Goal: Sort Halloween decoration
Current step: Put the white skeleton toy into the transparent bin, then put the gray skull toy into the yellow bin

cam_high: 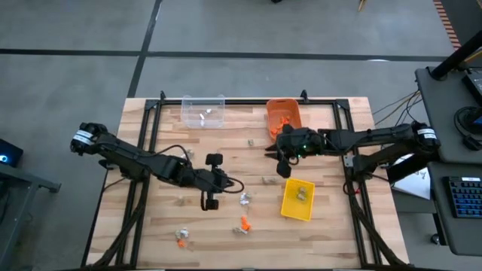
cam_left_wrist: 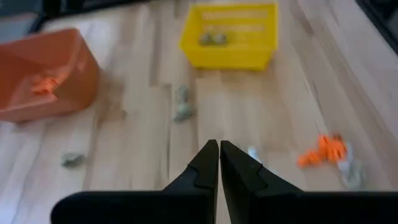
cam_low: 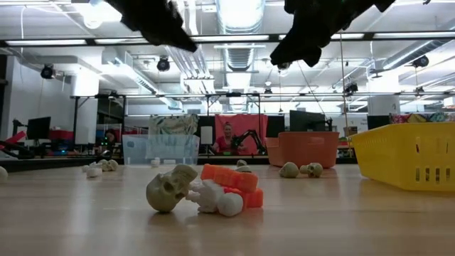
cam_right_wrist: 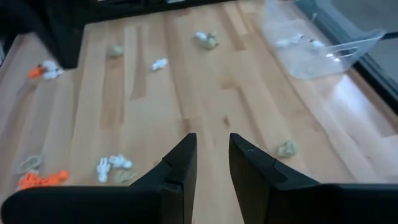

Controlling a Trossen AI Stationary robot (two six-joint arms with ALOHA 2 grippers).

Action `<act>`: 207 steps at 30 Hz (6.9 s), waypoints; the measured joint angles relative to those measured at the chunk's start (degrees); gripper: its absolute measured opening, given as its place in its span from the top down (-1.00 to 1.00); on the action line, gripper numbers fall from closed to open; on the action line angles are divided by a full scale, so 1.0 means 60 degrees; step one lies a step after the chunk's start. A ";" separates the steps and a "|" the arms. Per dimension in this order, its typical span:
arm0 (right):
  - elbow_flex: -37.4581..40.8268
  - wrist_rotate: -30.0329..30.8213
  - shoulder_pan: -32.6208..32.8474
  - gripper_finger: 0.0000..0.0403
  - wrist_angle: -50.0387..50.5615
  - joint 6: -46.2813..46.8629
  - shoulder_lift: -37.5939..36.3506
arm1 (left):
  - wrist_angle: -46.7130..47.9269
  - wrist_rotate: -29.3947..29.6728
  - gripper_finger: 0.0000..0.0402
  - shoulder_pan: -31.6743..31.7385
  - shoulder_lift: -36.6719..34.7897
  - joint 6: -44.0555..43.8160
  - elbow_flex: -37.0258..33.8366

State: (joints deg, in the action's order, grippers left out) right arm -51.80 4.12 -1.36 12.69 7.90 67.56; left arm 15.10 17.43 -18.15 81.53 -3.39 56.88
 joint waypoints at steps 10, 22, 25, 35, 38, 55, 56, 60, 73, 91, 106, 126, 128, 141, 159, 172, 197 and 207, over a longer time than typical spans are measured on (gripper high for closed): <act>0.0592 0.0087 0.0309 0.64 -0.0673 0.0458 0.0088 | 0.4900 -0.0109 1.00 0.0504 -0.0038 -0.2033 -0.0004; 0.0621 0.0076 0.0312 0.57 -0.0756 0.0696 0.0087 | 0.5055 -0.1323 0.86 0.0947 0.0245 -0.1395 -0.1365; 0.0643 0.0073 0.0312 0.56 -0.0757 0.0692 0.0088 | 0.4920 -0.1293 0.67 0.0947 0.0245 -0.1326 -0.1786; 0.0662 0.0069 0.0312 0.59 -0.0780 0.0685 0.0088 | 0.3237 -0.1205 0.15 0.0947 0.0303 -0.1087 -0.2987; 0.0665 0.0071 0.0312 0.58 -0.0778 0.0685 0.0088 | 0.3027 -0.0811 0.14 0.0940 0.0299 -0.1087 -0.3172; 0.0676 0.0071 0.0312 0.61 -0.0780 0.0827 0.0087 | 0.2640 -0.0493 0.74 0.0954 0.0301 -0.1597 -0.3480; 0.0680 0.0069 0.0312 0.60 -0.0780 0.0827 0.0087 | 0.2644 -0.0477 0.80 0.0954 0.0303 -0.1597 -0.3483; 0.0680 0.0072 0.0312 0.58 -0.0780 0.0827 0.0085 | 0.2644 -0.0415 0.96 0.0954 0.0296 -0.1669 -0.3483; 0.0702 0.0073 0.0312 0.59 -0.0787 0.0831 0.0088 | 0.2480 -0.0222 0.99 0.1093 -0.0165 -0.1312 -0.2562; 0.0705 0.0073 0.0312 0.61 -0.0820 0.0765 0.0087 | 0.2624 -0.0567 0.99 0.7693 -0.0188 0.2417 0.0431; 0.0705 0.0073 0.0309 0.61 -0.0893 0.0758 0.0088 | 0.2822 -0.3092 0.93 1.1009 0.2298 0.2454 0.1038; 0.0705 0.0073 0.0309 0.60 -0.0963 0.0861 0.0088 | 0.2921 -0.2554 0.46 1.0843 0.1811 0.2180 0.1038; 0.0705 0.0073 0.0309 0.61 -0.0963 0.0867 0.0085 | 0.2931 -0.2739 0.46 1.0646 0.1458 0.2034 0.0992; 0.0705 0.0084 0.0303 0.65 -0.1092 0.1369 0.0087 | 0.2691 -0.2852 0.45 0.7809 -0.0465 0.1369 0.0741; 0.0705 0.1195 0.0085 0.66 -0.1595 0.2506 0.0310 | -0.0059 -0.0743 0.45 0.3394 -0.2285 -0.0602 -0.1568; -0.0211 0.1297 -0.0860 0.66 -0.1247 0.2349 0.1862 | -0.1322 0.0040 0.45 0.2736 -0.3149 -0.1705 -0.3047; -0.4894 0.1082 -0.1790 0.66 0.3556 -0.3764 0.6373 | -0.1368 0.0457 0.45 0.2718 -0.4672 -0.1695 -0.3633; -0.4846 0.0987 -0.2158 0.38 0.2987 -0.3428 0.6529 | -0.1549 0.0699 0.45 0.2718 -0.4580 -0.1276 -0.3636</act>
State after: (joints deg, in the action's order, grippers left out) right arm -80.88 10.04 -14.31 30.61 -12.67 106.74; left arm 5.80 21.62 -1.85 54.06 -11.05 35.07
